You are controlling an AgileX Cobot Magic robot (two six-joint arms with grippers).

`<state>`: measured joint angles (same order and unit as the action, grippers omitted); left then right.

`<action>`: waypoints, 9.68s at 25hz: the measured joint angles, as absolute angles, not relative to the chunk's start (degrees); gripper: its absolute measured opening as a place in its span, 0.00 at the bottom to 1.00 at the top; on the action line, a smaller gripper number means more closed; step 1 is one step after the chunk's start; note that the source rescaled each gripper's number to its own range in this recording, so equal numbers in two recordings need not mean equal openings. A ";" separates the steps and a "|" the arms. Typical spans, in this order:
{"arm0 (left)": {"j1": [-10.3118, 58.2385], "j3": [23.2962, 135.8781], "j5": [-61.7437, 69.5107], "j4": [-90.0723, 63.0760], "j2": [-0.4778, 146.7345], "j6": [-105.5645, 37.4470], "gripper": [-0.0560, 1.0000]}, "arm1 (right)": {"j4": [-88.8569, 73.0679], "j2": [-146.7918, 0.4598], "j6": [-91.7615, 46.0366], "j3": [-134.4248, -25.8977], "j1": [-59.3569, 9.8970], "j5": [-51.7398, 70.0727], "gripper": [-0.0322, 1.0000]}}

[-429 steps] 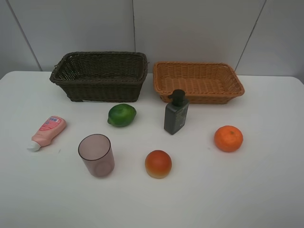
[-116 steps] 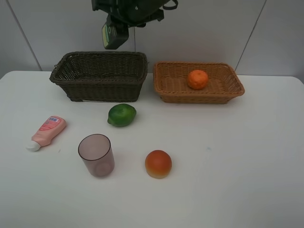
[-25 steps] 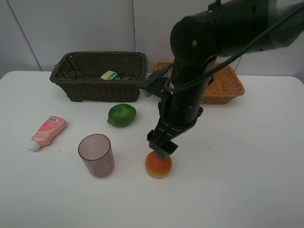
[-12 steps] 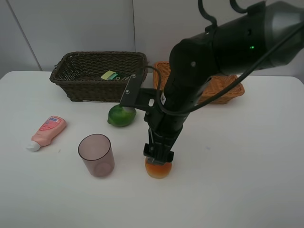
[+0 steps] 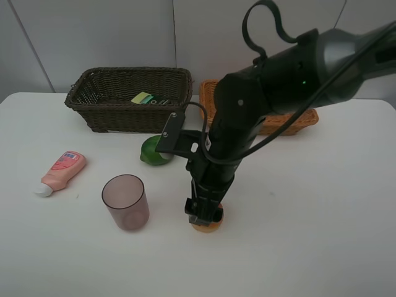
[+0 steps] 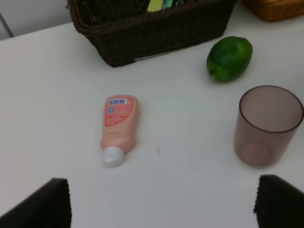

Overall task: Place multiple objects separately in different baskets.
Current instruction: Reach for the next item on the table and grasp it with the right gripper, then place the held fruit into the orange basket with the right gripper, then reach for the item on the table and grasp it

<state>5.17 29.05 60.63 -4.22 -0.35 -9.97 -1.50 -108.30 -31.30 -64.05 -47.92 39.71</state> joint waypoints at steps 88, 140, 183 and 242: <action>5.17 29.05 60.63 -4.22 -0.35 -9.97 1.00 | 6.49 -111.41 10.18 -95.27 -29.71 61.71 0.42; 5.17 29.05 60.63 -4.22 -0.35 -9.97 1.00 | 1.76 -116.27 11.38 -95.81 -11.30 62.09 1.00; 5.17 29.05 60.63 -4.22 -0.35 -9.97 1.00 | 7.20 -14.75 10.91 -41.89 -11.30 60.10 1.00; 5.17 29.05 60.63 -4.22 -0.35 -9.97 1.00 | 4.45 0.19 3.44 -30.09 0.26 60.76 1.00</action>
<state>5.17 29.05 60.63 -4.22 -0.35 -9.97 4.45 0.19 3.44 -30.09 0.26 60.76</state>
